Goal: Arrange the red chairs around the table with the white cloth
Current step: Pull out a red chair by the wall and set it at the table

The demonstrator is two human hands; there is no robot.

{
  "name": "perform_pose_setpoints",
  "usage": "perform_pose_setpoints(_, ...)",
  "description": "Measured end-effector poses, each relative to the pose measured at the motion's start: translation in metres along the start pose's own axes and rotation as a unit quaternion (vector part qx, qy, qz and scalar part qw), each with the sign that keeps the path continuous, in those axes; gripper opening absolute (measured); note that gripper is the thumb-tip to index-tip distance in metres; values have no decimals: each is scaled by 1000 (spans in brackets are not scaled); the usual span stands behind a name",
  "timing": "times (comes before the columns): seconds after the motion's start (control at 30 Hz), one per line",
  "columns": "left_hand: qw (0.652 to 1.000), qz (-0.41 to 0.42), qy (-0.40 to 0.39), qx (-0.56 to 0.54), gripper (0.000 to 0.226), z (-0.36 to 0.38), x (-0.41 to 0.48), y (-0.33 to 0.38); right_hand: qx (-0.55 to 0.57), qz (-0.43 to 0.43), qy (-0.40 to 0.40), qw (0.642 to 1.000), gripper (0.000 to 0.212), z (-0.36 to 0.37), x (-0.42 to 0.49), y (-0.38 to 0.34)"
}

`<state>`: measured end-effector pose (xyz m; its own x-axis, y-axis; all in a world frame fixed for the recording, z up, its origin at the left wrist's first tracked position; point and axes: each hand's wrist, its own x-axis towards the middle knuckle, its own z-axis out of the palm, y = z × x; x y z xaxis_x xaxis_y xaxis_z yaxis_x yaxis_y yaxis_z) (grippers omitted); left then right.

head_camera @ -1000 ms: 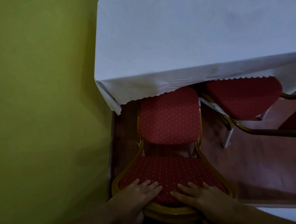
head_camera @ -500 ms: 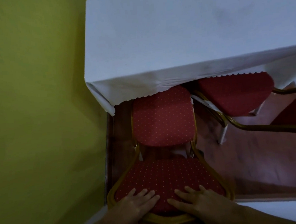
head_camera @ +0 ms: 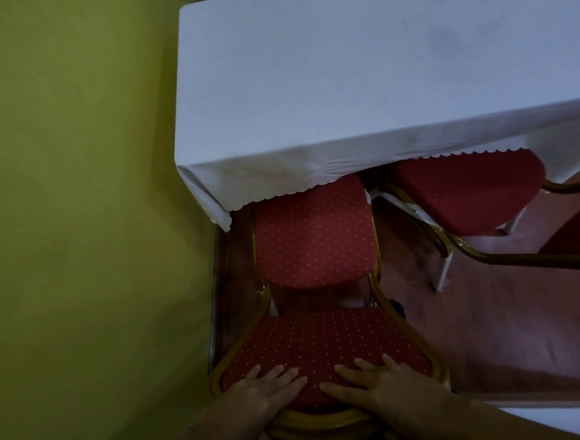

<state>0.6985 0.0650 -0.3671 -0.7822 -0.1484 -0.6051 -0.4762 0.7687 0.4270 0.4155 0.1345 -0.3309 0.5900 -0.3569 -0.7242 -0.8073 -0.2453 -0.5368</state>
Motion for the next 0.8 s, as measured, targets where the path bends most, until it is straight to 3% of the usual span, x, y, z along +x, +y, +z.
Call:
perform_pose_setpoints(0.2, 998, 0, -5, -67, 96, -29, 15, 10, -2, 24, 9, 1000, 96, -8, -4, 10)
perform_pose_setpoints(0.8, 997, 32, -23, -69, 92, -45, 40, 29, 11, 48, 30, 998, 97, 2, -26, 31)
